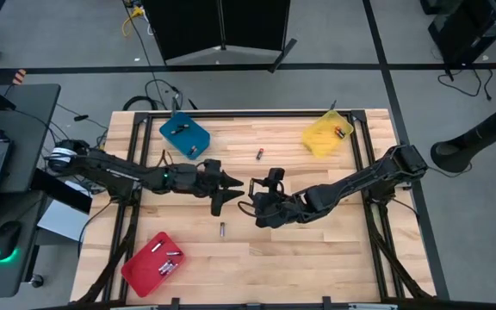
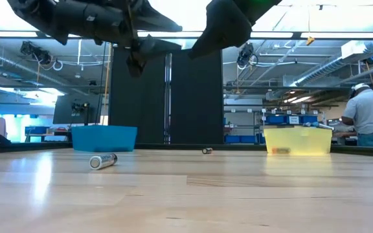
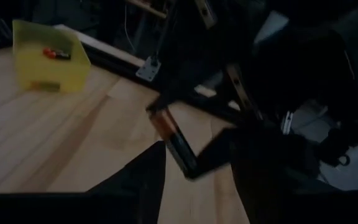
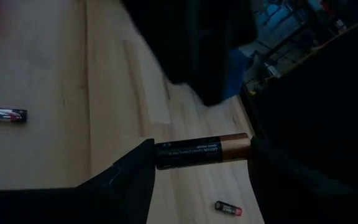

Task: Sort batteries
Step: Put the black brown battery into the blue bin

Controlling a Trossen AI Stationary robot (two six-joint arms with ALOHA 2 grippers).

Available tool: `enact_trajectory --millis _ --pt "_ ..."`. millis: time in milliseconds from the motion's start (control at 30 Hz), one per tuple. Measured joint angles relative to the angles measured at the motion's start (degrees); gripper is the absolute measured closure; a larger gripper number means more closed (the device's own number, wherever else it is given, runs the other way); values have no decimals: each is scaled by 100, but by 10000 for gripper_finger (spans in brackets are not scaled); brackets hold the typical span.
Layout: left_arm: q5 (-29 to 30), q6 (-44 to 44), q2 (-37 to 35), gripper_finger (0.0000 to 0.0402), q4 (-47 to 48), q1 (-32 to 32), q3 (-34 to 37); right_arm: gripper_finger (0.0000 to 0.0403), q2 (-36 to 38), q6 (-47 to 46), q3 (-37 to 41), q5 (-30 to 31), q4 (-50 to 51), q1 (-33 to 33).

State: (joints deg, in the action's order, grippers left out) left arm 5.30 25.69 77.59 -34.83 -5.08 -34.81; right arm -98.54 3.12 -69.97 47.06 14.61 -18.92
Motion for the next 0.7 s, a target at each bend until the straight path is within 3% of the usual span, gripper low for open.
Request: enact_trajectory --millis 700 --pt "-651 321 918 215 -952 266 -228 176 0 318 0 -21 -263 -24"
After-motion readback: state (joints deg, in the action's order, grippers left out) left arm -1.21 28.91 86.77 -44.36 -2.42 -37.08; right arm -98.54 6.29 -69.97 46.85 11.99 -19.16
